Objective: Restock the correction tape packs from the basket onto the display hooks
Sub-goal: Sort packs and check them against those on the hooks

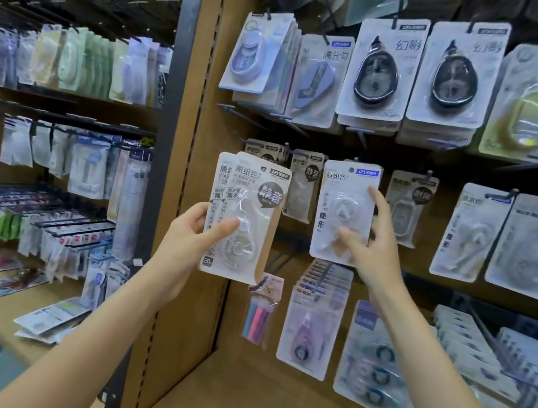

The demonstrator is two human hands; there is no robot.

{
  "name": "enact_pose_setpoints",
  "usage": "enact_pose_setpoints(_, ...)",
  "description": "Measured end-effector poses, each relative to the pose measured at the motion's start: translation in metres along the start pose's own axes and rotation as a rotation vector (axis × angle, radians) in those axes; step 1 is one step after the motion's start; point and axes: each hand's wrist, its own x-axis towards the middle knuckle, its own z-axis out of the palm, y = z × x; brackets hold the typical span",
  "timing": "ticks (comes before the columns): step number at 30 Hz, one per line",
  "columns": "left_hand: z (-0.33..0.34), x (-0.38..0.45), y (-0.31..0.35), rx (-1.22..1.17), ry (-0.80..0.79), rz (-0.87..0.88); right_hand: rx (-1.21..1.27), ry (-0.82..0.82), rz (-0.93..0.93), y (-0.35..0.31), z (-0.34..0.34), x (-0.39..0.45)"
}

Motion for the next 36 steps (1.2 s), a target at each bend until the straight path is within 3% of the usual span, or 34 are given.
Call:
enact_pose_setpoints(14,-0.001,0.003,-0.005,0.026,-0.017,-0.027,-0.130,0.042,-0.064,0.003,0.001,0.016)
enact_pose_setpoints(19,0.001,0.003,-0.006,0.015,-0.017,-0.034,-0.178,0.048,0.120,0.011,-0.008,0.036)
enact_pose_setpoints(24,0.001,0.000,-0.003,0.012,-0.022,-0.031,-0.580,0.087,0.278,0.008,-0.001,0.071)
enact_pose_setpoints(27,0.000,0.000,-0.003,0.003,-0.017,-0.029,-0.793,0.164,0.102,-0.008,0.016,0.046)
enact_pose_setpoints(29,0.001,0.001,-0.003,-0.008,-0.013,-0.030,-0.576,0.083,-0.056,-0.019,0.030,0.016)
enact_pose_setpoints(32,0.006,0.003,-0.003,-0.030,-0.010,-0.034,-0.061,-0.337,0.158,-0.030,0.052,-0.016)
enact_pose_setpoints(36,0.008,0.004,-0.002,-0.032,-0.006,-0.029,0.074,-0.403,0.238,-0.019,0.065,-0.021)
